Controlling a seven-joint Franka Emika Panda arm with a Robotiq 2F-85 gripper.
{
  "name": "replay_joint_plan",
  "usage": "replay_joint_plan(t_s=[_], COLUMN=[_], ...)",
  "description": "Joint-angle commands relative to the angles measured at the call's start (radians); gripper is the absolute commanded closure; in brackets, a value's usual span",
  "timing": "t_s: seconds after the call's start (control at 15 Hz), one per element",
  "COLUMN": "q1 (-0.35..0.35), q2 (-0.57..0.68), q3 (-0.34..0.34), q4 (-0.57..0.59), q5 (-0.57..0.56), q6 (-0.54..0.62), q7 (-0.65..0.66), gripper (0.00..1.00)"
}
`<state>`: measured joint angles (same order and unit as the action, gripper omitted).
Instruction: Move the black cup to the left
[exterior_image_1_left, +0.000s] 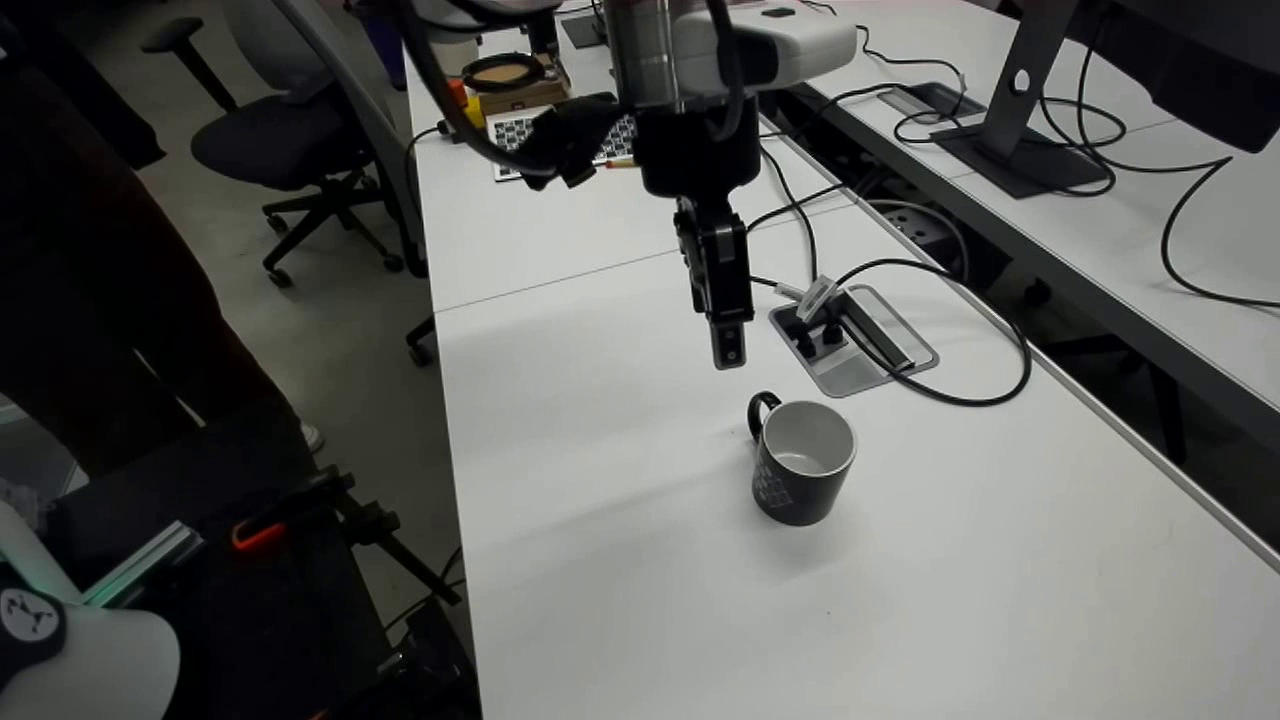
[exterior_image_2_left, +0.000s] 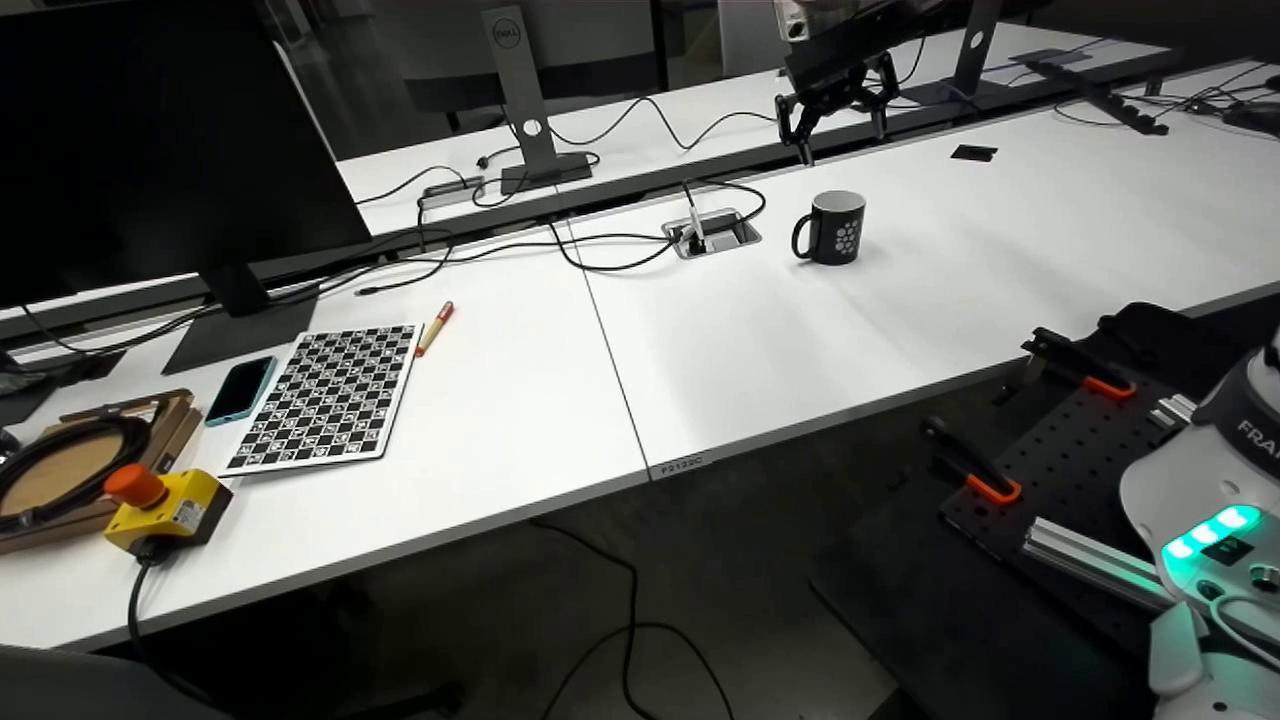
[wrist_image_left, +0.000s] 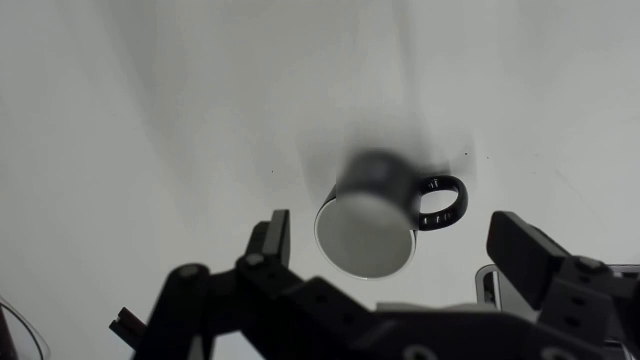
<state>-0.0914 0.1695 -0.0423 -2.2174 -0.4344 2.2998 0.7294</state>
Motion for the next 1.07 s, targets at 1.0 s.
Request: replay_joint_plan(t_s=[1.0], q1=[0.030], q2=[0.163], q3=[-0.096], q4=[0.091], q5=[0.316], q6=[0.184], q7=[-0.125], gripper=[0.00])
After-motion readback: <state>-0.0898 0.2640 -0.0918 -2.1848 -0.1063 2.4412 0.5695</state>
